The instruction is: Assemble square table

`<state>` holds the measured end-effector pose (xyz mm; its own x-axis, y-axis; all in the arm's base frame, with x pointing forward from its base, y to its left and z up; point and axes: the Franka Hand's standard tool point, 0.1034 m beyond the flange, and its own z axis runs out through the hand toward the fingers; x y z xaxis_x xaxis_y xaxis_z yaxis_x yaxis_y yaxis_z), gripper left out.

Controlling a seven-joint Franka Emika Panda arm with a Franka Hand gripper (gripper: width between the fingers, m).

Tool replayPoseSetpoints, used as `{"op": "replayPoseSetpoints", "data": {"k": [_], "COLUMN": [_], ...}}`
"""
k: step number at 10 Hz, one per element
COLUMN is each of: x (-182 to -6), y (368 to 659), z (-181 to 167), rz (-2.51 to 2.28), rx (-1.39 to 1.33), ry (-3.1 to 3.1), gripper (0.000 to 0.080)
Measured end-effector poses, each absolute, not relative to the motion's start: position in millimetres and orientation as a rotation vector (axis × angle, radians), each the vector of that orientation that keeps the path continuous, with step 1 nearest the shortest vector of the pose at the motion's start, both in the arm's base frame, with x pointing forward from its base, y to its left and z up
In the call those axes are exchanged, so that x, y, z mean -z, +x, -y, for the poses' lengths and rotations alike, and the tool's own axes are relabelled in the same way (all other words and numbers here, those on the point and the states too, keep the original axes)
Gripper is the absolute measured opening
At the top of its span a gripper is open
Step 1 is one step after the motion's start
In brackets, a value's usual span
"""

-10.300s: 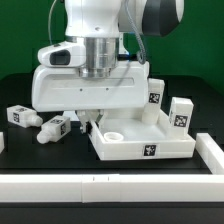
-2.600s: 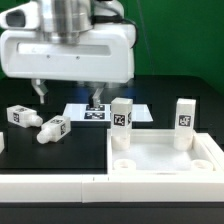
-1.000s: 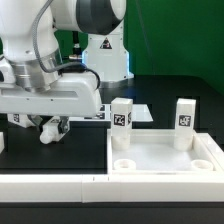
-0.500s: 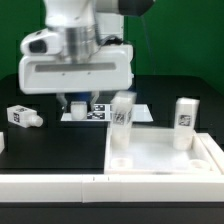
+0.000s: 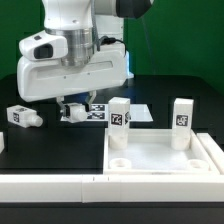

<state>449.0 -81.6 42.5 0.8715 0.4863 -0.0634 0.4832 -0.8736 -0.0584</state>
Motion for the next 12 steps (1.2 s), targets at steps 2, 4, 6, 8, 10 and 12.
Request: {"op": "replayPoseSetpoints", "data": {"k": [2,4,6,8,10,12], "x": [-41.8,-39.4,-38.7,-42.3,-42.0,-40.4], "y": [445,436,436,436,436,434], "z": [83,90,92,83,69,73], "rz": [1.308,1.464,1.674,2.164,2.430,2.544], "rx": [-0.025,0.011,-0.012,0.012,0.047,0.011], "ry": [-2.845,-2.817,-2.710,-2.357,-2.108,-1.967], "gripper": [0.0285,0.0285,0.0285,0.0285,0.0285,0.0285]}}
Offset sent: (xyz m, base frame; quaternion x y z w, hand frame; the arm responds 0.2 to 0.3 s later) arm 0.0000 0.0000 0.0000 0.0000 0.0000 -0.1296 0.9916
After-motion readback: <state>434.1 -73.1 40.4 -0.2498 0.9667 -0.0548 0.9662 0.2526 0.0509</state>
